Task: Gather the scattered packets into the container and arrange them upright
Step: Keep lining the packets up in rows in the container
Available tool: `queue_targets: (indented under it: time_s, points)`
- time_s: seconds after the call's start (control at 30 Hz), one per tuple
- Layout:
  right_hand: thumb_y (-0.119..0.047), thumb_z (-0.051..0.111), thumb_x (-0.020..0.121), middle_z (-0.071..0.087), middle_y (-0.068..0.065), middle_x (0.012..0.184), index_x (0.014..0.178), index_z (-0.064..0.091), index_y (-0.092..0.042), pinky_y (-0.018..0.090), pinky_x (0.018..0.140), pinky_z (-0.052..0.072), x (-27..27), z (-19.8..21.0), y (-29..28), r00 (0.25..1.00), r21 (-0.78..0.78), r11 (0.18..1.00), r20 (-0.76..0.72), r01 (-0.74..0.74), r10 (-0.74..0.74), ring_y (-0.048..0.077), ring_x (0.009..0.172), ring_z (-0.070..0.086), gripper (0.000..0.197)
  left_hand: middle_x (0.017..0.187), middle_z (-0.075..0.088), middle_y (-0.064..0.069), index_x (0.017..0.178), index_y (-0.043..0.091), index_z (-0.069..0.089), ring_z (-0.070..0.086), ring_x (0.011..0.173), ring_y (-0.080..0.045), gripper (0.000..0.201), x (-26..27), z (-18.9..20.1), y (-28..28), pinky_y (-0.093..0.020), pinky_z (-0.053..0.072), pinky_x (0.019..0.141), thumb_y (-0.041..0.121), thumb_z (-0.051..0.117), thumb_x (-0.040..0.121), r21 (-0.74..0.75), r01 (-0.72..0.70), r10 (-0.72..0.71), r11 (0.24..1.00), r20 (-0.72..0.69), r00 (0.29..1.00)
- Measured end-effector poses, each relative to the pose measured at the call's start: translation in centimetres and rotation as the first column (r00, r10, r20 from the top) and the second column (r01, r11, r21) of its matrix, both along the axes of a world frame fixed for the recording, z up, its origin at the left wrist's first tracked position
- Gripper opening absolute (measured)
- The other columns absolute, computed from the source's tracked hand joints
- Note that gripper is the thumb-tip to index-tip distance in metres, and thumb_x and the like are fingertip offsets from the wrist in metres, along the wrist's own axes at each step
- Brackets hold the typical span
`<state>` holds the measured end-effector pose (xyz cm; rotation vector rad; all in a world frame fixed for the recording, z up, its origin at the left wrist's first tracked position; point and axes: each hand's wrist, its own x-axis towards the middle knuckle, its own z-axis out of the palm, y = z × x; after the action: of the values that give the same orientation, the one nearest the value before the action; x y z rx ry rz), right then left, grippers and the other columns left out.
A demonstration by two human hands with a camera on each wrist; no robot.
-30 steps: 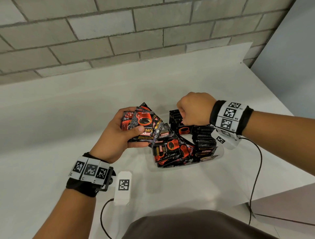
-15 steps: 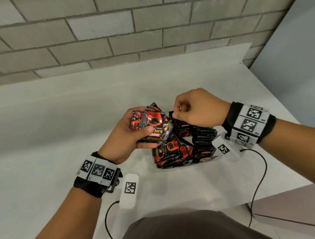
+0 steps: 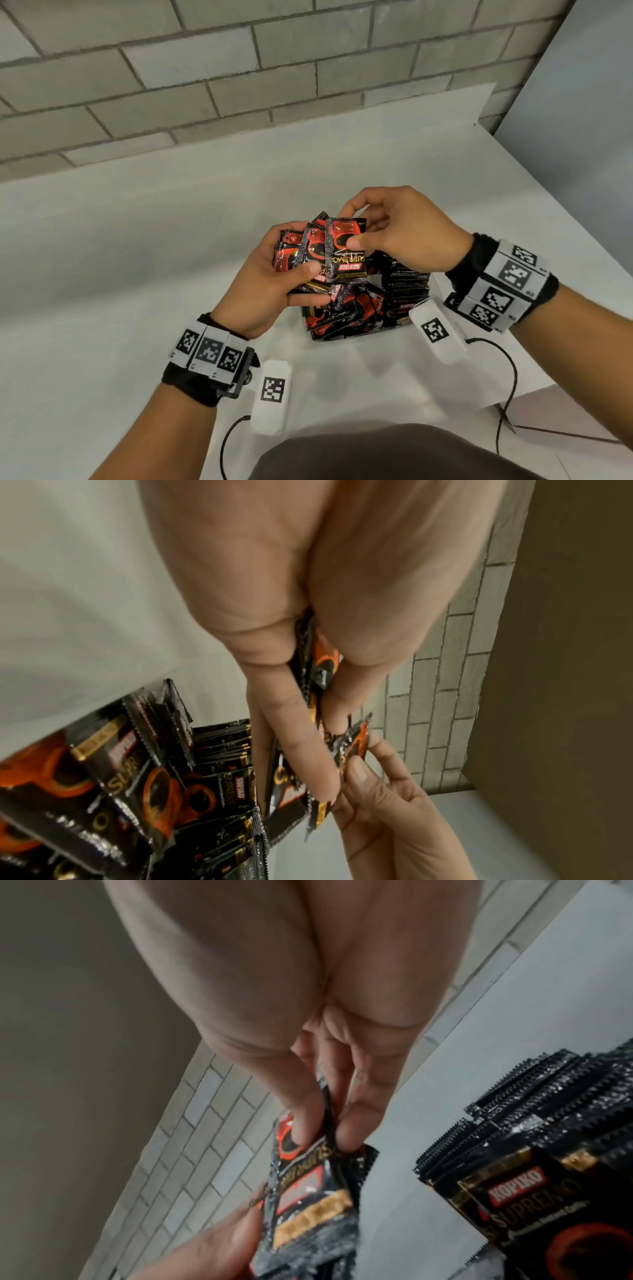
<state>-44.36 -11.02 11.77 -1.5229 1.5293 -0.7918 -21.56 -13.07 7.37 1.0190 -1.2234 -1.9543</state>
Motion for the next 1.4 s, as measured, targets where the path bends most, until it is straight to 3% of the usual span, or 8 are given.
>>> queue_targets:
  time_s: [0.2, 0.37, 0.67, 0.87, 1.03, 1.17, 1.27, 1.4]
  points:
    - [0.004, 0.057, 0.095, 0.066, -0.005, 0.097, 0.106, 0.068, -0.025, 0.031, 0.077, 0.056, -0.2, 0.5, 1.6, 0.958, -0.179, 0.961, 0.232, 0.213, -0.169, 0.011, 0.086, 0.064, 0.032, 0.125, 0.071, -0.008, 0.130, 0.024, 0.056, 0.074, 0.106, -0.031, 0.048, 1.1, -0.6, -0.6, -0.041, 0.064, 0.068, -0.003, 0.066, 0.092, -0.032, -0.044, 0.045, 0.999, 0.051, 0.998]
    - [-0.004, 0.059, 0.098, 0.051, 0.015, 0.110, 0.125, 0.057, -0.034, 0.050, 0.054, 0.061, -1.4, 0.2, 2.9, 0.904, -0.115, 0.946, 0.347, 0.304, -0.249, 0.035, 0.086, 0.069, 0.040, 0.119, 0.073, -0.004, 0.138, 0.031, 0.050, 0.075, 0.101, -0.034, 0.063, 2.7, -1.0, -0.7, -0.046, 0.064, 0.066, 0.002, 0.072, 0.086, -0.093, -0.083, 0.094, 0.992, 0.114, 0.989]
    - [-0.023, 0.073, 0.090, 0.074, -0.005, 0.102, 0.104, 0.076, -0.029, 0.049, 0.094, 0.055, -1.5, -1.0, 3.7, 0.987, -0.101, 0.987, 0.110, 0.126, -0.115, 0.018, 0.094, 0.071, 0.016, 0.118, 0.073, -0.011, 0.132, 0.011, 0.055, 0.075, 0.100, -0.033, 0.042, 1.6, -0.9, -0.3, -0.040, 0.064, 0.069, 0.004, 0.068, 0.093, -0.127, 0.040, -0.016, 0.991, 0.183, 0.983]
    - [-0.018, 0.076, 0.088, 0.061, -0.001, 0.100, 0.112, 0.071, -0.033, 0.031, 0.045, 0.051, -0.1, -0.4, 3.1, 0.980, -0.106, 0.988, 0.177, 0.112, -0.092, 0.022, 0.047, 0.061, 0.029, 0.117, 0.074, -0.014, 0.135, 0.009, 0.055, 0.076, 0.099, -0.030, 0.045, -0.3, 0.3, -0.3, -0.039, 0.064, 0.070, 0.003, 0.068, 0.092, -0.140, 0.185, -0.163, 0.973, 0.160, 0.974]
    - [-0.041, 0.090, 0.066, 0.060, -0.012, 0.098, 0.118, 0.066, -0.040, 0.020, 0.072, 0.051, -0.9, -1.2, 2.6, 0.967, -0.143, 0.959, 0.110, 0.245, -0.230, 0.007, 0.078, 0.059, 0.057, 0.121, 0.073, -0.010, 0.138, 0.015, 0.050, 0.074, 0.105, -0.030, 0.054, -1.4, 1.4, 0.0, -0.036, 0.063, 0.073, 0.013, 0.070, 0.087, -0.145, 0.203, -0.199, 0.968, 0.041, 0.979]
    - [-0.037, 0.079, 0.077, 0.071, -0.004, 0.111, 0.124, 0.063, -0.024, 0.040, 0.094, 0.057, -0.8, -0.9, 2.5, 0.954, -0.022, 0.990, 0.273, 0.139, -0.128, 0.014, 0.102, 0.070, 0.051, 0.126, 0.070, -0.006, 0.139, 0.022, 0.044, 0.071, 0.113, -0.029, 0.055, -2.7, 1.8, 0.0, -0.036, 0.061, 0.081, 0.018, 0.072, 0.092, -0.129, 0.246, -0.253, 0.961, -0.039, 0.967]
    - [-0.031, 0.078, 0.083, 0.074, 0.007, 0.107, 0.118, 0.064, -0.015, 0.053, 0.092, 0.057, -0.8, -1.0, 2.5, 0.929, -0.010, 0.995, 0.358, 0.102, -0.091, 0.027, 0.099, 0.072, 0.041, 0.126, 0.065, -0.005, 0.134, 0.019, 0.039, 0.072, 0.109, -0.024, 0.051, -3.8, 1.7, 0.0, -0.035, 0.061, 0.082, 0.019, 0.065, 0.091, -0.085, 0.247, -0.252, 0.965, -0.064, 0.966]
    - [-0.025, 0.079, 0.084, 0.075, 0.000, 0.100, 0.113, 0.065, -0.018, 0.037, 0.083, 0.061, -1.2, -1.0, 2.5, 0.979, -0.023, 0.997, 0.195, 0.072, -0.066, 0.016, 0.088, 0.074, 0.033, 0.118, 0.065, -0.005, 0.132, 0.021, 0.033, 0.074, 0.098, -0.029, 0.062, -4.7, 1.8, -0.1, -0.049, 0.064, 0.079, 0.002, 0.057, 0.078, 0.078, 0.250, -0.235, 0.965, -0.158, 0.959]
